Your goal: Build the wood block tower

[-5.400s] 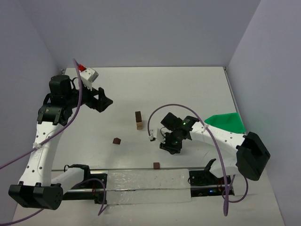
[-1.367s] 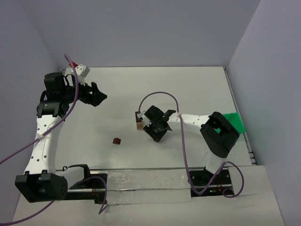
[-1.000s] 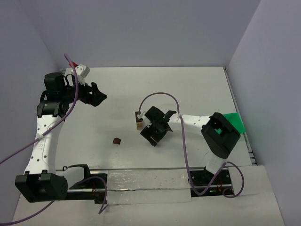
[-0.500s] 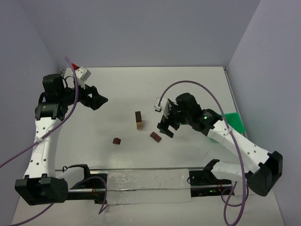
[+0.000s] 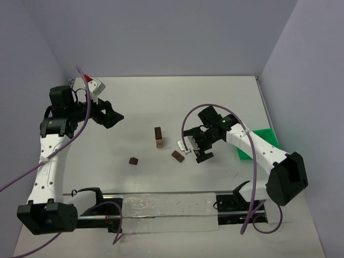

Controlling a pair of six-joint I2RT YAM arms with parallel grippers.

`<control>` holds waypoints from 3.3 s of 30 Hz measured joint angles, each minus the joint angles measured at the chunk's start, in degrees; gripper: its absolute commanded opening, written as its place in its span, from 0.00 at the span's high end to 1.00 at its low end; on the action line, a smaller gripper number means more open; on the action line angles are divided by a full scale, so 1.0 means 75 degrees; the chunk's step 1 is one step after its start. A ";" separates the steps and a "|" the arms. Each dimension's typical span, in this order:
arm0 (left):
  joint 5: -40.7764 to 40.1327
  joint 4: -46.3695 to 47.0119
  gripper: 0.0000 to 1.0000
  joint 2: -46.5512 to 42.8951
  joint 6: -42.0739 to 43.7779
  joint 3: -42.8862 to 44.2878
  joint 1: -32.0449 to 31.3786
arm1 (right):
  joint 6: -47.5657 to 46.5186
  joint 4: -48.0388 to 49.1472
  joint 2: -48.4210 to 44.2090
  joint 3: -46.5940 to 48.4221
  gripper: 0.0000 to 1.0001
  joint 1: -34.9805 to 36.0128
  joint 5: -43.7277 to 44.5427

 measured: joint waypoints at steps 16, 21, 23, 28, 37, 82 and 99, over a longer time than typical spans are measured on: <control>0.0069 -0.0066 0.01 0.0201 0.0280 -0.0229 0.0000 | -0.0688 0.0266 0.2102 0.0793 0.00 0.0911 0.0065; 0.0097 -0.0100 0.01 0.0219 0.0322 -0.0240 0.0000 | -0.0796 0.0338 0.2430 0.0958 0.00 0.1121 0.0236; 0.0121 -0.0139 0.01 0.0224 0.0360 -0.0246 0.0000 | -0.0804 0.0384 0.2598 0.1047 0.00 0.1191 0.0307; 0.0161 -0.0200 0.01 0.0264 0.0460 -0.0246 0.0000 | -0.0797 0.0428 0.3035 0.1268 0.00 0.1318 0.0523; 0.0238 -0.0293 0.01 0.0302 0.0613 -0.0247 0.0000 | -0.0787 0.0482 0.3345 0.1415 0.00 0.1368 0.0806; 0.0235 -0.0319 0.01 0.0445 0.0760 -0.0345 0.0000 | -0.0775 0.0957 0.3781 0.1152 0.31 0.1763 0.1374; 0.0227 -0.0314 0.01 0.0435 0.0809 -0.0366 0.0000 | -0.0350 0.0801 0.3640 0.1142 0.73 0.1763 0.1329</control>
